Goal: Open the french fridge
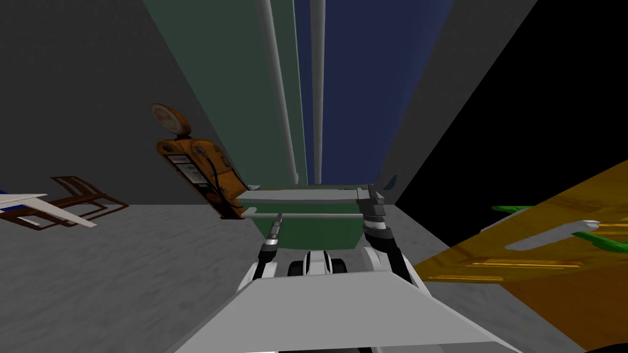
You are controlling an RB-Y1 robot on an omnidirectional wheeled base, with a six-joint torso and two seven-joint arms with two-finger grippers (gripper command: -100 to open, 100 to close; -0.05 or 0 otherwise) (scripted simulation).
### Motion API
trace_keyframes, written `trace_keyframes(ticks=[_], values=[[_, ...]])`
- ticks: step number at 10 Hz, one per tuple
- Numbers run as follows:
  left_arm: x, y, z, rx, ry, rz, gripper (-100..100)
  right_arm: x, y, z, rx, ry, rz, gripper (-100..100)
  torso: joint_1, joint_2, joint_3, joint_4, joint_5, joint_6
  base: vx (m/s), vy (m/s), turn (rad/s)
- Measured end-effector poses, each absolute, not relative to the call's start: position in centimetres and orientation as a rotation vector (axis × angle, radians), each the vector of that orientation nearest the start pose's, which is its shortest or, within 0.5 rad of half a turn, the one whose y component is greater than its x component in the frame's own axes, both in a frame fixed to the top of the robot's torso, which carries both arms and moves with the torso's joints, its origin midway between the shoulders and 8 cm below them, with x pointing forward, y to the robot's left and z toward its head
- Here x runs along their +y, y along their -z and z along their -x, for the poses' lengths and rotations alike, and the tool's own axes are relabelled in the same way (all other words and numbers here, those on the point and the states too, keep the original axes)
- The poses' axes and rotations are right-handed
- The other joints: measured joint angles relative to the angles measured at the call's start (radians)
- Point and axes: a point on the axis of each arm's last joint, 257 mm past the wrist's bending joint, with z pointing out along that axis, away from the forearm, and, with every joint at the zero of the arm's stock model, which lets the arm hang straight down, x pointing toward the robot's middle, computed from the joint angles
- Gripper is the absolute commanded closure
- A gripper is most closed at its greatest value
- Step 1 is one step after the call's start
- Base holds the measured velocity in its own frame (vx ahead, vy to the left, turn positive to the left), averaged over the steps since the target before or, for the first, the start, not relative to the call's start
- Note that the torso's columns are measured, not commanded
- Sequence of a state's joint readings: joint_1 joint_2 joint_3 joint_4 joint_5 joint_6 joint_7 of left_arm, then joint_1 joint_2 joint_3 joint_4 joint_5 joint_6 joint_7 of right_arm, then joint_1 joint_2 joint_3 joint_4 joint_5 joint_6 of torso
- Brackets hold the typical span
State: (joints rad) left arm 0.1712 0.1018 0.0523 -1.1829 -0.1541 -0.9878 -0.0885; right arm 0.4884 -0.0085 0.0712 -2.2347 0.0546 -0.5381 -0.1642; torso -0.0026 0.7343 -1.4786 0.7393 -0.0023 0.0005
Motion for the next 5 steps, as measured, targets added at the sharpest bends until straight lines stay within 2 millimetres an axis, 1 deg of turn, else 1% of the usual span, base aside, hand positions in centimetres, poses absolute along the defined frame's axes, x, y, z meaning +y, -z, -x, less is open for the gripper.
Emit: trace_keyframes(ticks=[3,4,5], values=[[26.26,24.67,-41.74,1.048,1.166,0.646,100,-24.66,-1.44,-35.10,0.612,-1.500,-0.687,0,0.003,0.007,0.004,0.001,0.001,-0.002,-0.193,0.006,0.027],[26.30,24.55,-41.69,1.049,1.168,0.643,100,-24.66,-1.44,-35.10,0.612,-1.500,-0.687,0,0.001,0.008,0.005,0.001,0.000,-0.002,-0.102,-0.013,0.016],[26.36,24.83,-41.57,1.054,1.166,0.649,100,-24.67,-1.43,-35.10,0.612,-1.500,-0.687,0,0.000,0.002,0.001,0.001,0.000,-0.001,-0.114,0.010,0.021]])
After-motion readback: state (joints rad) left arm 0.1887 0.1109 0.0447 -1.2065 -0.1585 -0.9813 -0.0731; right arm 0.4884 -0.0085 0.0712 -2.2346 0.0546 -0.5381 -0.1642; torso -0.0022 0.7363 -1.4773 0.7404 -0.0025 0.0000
